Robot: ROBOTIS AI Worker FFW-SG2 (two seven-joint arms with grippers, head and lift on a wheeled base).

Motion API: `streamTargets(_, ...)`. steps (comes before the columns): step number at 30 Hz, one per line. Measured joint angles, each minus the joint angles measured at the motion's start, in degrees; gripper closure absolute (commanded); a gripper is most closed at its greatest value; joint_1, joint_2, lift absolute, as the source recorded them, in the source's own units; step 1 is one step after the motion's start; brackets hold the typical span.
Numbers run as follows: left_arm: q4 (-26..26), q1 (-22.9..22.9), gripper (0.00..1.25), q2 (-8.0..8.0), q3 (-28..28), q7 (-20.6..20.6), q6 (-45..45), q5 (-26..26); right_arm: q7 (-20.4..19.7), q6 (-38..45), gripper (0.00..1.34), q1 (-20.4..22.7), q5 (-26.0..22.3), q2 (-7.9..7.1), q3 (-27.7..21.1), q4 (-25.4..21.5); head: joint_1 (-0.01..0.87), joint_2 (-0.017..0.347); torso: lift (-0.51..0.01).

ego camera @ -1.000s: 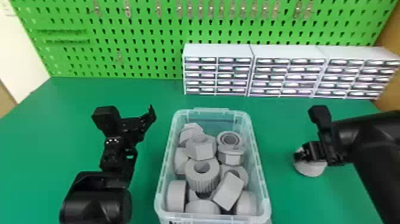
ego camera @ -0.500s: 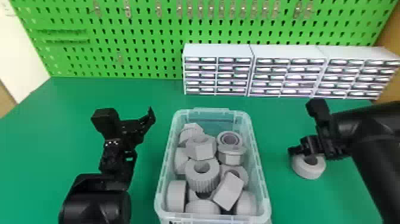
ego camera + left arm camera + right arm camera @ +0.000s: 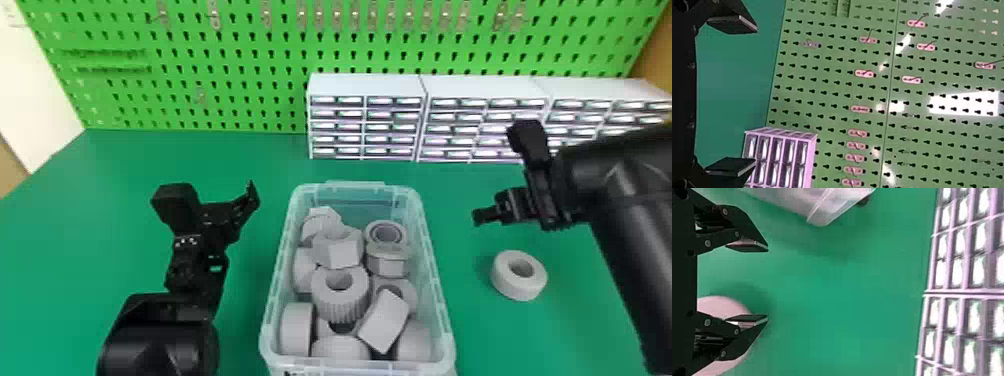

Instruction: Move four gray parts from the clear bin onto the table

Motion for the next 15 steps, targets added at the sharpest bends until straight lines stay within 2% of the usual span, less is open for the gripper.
streamTargets(8,0.0,0.0,0.10,0.03,0.1,0.0,0.0,0.0,0.0,1.4,0.61,-1.4,-3.3,-0.01,1.8,-4.7,0.693,0.072,-0.052)
streamTargets(15,0.0,0.0,0.10,0.03,0.0,0.0,0.0,-0.1,0.0,2.4,0.61,-2.3,-5.5,0.02,3.5,-6.9,0.693,0.072,-0.052)
